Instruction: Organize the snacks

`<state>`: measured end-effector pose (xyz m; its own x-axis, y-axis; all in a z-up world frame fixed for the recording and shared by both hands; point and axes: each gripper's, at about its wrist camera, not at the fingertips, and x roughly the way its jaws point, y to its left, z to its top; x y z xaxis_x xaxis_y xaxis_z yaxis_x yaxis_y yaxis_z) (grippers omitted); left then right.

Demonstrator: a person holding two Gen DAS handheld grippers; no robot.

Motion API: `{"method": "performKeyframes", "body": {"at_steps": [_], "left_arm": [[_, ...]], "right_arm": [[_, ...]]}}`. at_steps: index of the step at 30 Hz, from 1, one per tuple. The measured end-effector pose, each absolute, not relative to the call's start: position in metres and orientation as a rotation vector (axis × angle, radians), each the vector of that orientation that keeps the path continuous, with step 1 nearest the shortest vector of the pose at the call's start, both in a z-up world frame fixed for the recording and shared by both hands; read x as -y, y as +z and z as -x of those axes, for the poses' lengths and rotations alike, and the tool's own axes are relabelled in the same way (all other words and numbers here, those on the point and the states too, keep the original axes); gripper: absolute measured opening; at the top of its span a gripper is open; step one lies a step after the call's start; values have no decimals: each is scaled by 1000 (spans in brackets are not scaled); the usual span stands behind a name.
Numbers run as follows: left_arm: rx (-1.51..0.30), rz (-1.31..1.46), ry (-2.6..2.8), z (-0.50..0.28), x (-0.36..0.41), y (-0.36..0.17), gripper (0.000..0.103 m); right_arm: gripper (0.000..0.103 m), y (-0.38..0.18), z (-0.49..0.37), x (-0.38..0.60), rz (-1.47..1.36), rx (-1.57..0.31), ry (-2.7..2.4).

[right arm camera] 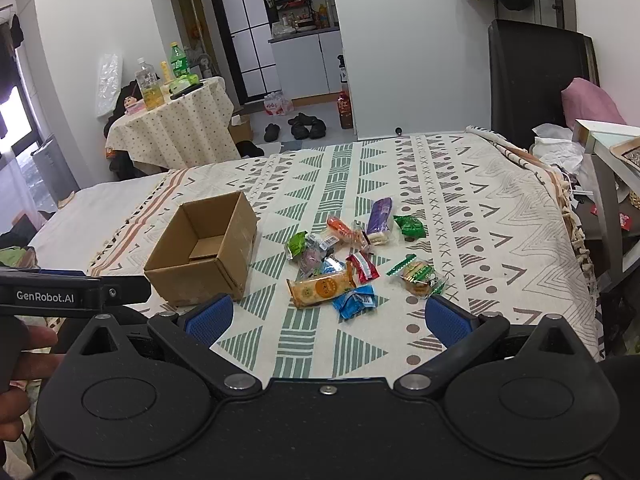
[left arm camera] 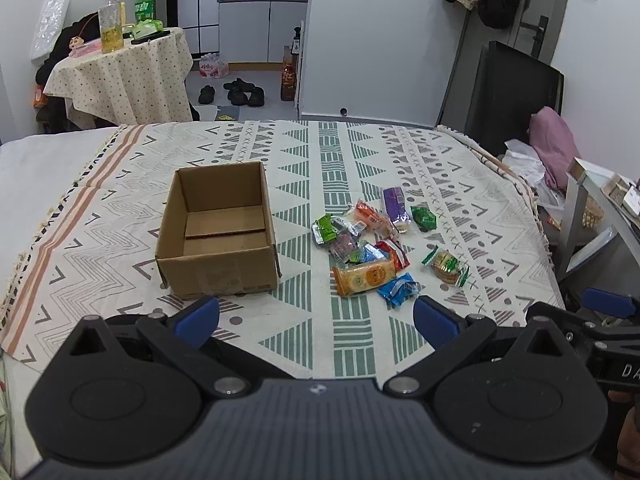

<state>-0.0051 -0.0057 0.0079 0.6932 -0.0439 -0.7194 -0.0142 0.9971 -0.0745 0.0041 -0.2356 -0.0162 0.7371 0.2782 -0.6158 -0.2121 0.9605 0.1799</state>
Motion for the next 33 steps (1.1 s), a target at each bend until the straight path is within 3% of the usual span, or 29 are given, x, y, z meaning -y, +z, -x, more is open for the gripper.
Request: {"method": "performKeyframes", "body": {"at_steps": [33], "left_arm": [[-901, 138, -33, -86, 40, -54, 102]], "right_arm": [[103, -68, -80, 288, -207, -793, 226]]}}
